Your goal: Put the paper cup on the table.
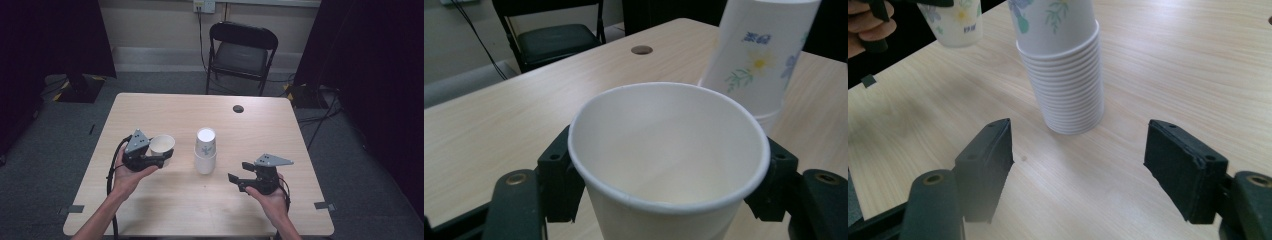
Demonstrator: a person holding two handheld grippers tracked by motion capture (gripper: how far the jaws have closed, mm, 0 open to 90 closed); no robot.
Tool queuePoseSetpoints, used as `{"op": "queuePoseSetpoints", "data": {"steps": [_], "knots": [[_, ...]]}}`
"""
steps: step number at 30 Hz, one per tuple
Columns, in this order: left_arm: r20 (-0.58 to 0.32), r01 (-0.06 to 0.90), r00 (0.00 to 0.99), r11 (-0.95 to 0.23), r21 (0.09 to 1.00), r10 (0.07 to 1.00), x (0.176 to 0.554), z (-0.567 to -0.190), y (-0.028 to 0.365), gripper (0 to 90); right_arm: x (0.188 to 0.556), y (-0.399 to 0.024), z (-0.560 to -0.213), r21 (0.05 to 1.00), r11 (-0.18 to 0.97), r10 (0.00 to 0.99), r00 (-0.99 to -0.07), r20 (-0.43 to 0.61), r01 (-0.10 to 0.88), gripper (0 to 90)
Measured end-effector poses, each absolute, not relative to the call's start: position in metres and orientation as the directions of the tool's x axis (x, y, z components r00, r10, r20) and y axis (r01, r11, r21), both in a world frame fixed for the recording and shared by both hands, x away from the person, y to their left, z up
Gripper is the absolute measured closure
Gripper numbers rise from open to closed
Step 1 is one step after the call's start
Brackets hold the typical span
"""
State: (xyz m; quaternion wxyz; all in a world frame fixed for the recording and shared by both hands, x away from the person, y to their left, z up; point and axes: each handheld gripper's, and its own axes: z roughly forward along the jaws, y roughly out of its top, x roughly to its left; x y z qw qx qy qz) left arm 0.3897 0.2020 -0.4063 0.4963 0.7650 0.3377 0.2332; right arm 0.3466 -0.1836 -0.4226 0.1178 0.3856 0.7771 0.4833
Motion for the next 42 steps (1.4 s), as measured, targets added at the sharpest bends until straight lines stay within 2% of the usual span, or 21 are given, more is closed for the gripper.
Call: {"op": "queuePoseSetpoints", "data": {"steps": [15, 25, 34, 35, 42], "knots": [[0.025, 0.288, 0.61, -0.251, 0.924, 0.792, 0.421, -0.421, 0.209, 30.8, 0.344, -0.196, -0.433, 0.826, 0.239, 0.726, -0.659, 0.196, 0.51, 26.3], [-0.006, 0.341, 0.545, -0.215, 0.915, 0.838, 0.442, -0.44, 0.217, 31.3, 0.345, -0.194, -0.437, 0.821, 0.244, 0.714, -0.668, 0.209, 0.517, 27.1], [-0.013, 0.379, 0.538, -0.228, 0.897, 0.843, 0.453, -0.454, 0.216, 31.9, 0.346, -0.195, -0.439, 0.815, 0.239, 0.722, -0.658, 0.214, 0.527, 27.8], [-0.041, 0.385, 0.535, -0.2, 0.901, 0.844, 0.456, -0.457, 0.217, 31.8, 0.345, -0.196, -0.439, 0.816, 0.238, 0.722, -0.657, 0.215, 0.528, 27.8], [-0.028, 0.4, 0.542, -0.228, 0.888, 0.84, 0.459, -0.463, 0.212, 31.0, 0.347, -0.197, -0.442, 0.803, 0.236, 0.735, -0.641, 0.221, 0.547, 28.6]]}}
